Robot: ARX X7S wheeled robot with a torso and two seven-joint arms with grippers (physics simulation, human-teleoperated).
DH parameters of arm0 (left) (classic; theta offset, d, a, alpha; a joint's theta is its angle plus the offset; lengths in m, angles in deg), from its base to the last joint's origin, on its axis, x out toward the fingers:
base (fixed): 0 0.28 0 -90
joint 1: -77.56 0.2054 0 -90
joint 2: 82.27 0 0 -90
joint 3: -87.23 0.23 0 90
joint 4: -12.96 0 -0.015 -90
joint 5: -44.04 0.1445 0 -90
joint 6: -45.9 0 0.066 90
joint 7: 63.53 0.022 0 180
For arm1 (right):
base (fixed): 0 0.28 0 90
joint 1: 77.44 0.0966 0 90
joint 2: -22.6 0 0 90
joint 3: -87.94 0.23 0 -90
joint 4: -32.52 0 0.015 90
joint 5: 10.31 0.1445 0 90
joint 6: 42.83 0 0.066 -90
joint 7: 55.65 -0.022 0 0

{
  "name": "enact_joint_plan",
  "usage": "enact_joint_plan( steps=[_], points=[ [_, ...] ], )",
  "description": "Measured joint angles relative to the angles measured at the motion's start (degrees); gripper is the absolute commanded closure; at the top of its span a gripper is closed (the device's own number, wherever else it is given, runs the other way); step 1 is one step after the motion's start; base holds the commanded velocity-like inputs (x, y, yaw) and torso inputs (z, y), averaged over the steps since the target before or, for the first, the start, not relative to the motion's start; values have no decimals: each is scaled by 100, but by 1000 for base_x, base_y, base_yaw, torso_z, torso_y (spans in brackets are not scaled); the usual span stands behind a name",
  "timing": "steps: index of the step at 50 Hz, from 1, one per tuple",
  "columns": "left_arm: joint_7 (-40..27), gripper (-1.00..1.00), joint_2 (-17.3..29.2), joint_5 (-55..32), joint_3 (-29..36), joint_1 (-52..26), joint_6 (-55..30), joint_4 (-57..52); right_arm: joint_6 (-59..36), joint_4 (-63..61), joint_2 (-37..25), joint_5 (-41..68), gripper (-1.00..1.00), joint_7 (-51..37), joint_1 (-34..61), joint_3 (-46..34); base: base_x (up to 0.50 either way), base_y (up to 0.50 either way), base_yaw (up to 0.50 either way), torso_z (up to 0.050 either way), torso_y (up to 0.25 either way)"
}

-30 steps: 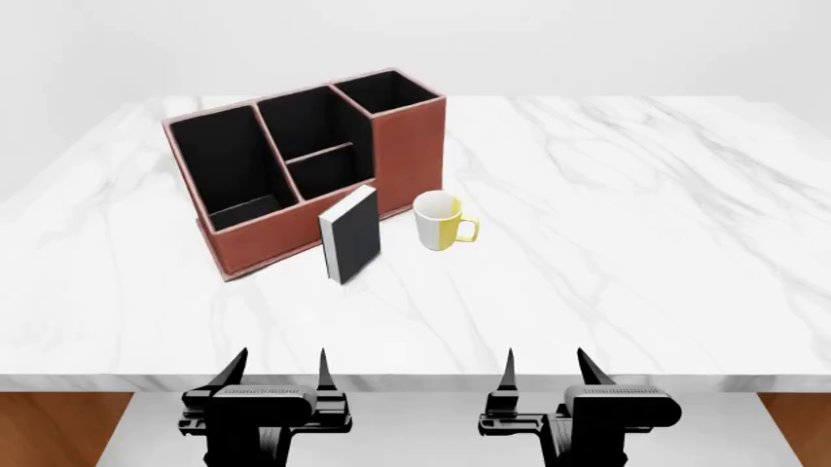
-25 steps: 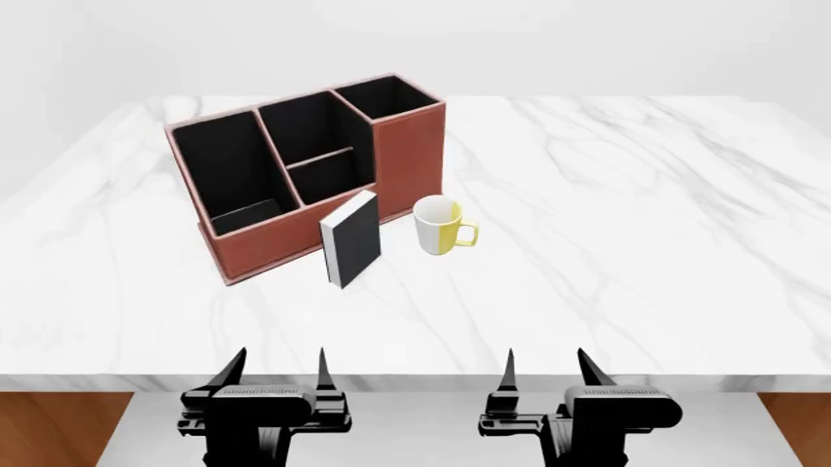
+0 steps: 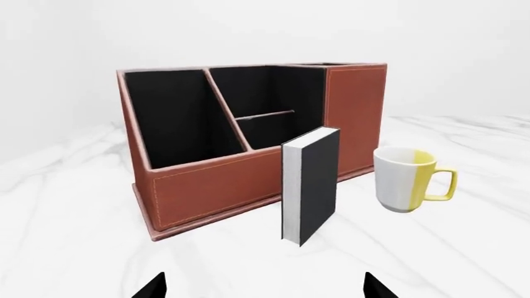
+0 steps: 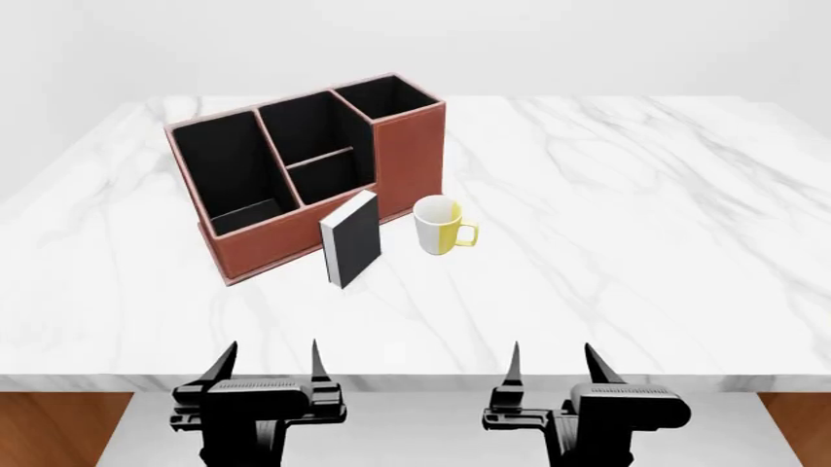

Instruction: Pick up the book and place it in the right compartment of the caddy.

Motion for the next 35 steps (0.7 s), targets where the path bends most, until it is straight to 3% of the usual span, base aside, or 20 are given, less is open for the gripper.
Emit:
enact_joint_plan(
  steps=[8,24,35],
  points=[
    [-215,-100,100,176,127,36,89,-164,95,-133,-61,0,-100,-142,-46,-51,90,0,0,0,0],
    [-168,-100,397,-265,98,-13,-1043,-2104,-843,-1984,-350,40,-100,-451,1,-36,500,0,0,0,0],
    [-184,-100,535,-428,98,-20,-1353,-2696,-1124,-2638,-488,44,-100,-591,-14,-69,500,0,0,0,0]
  ],
)
